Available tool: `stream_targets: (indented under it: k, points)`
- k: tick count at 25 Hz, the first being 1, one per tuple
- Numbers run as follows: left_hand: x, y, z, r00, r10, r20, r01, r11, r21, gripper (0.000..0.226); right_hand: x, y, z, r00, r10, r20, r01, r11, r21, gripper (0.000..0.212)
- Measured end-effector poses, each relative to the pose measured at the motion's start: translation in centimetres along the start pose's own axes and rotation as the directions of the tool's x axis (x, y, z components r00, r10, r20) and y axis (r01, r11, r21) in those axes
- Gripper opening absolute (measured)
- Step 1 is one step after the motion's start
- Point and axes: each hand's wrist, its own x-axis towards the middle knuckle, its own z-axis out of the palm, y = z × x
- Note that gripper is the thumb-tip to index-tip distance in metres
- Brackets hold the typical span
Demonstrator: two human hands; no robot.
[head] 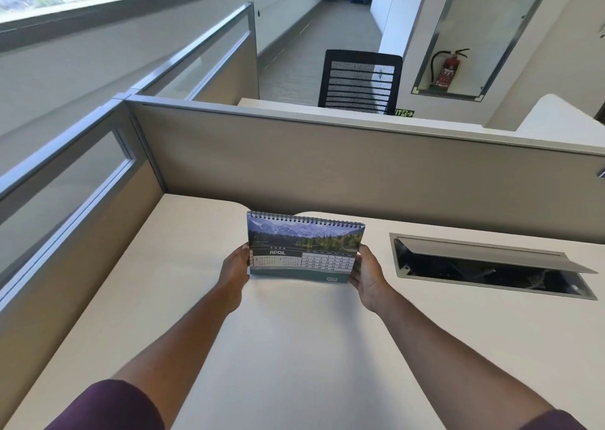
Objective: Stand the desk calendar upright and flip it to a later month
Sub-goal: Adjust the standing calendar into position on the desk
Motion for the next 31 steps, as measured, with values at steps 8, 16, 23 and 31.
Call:
stream_targets:
  k: [8, 16, 23, 31]
  points:
    - [1.9, -0.6, -0.4, 0.999, -0.018, 0.042, 0.019, 0.999, -0.026, 0.039, 1.6, -0.4, 1.2, 0.999, -0.024, 0.033, 0.024, 1.000, 0.010, 0.036]
    - [2.6, -1.4, -0.4, 0.999, -0.006, 0.031, 0.007, 1.000, -0.012, 0.038, 2.2, 0.3, 1.2, 0.999, -0.035, 0.041, 0.035, 0.999, 0.014, 0.038]
    - [2.8, -1.2, -0.3, 0.999, -0.019, 0.032, 0.018, 1.000, 0.023, 0.039, 1.9, 0.4, 1.5, 0.999, -0.036, 0.030, 0.036, 0.999, 0.025, 0.039]
    - [3.1, -1.2, -0.4, 1.000, -0.003, 0.010, 0.003, 1.000, 0.030, 0.034, 2.1, 0.3, 1.1, 0.999, -0.032, -0.021, 0.033, 0.998, 0.052, 0.040]
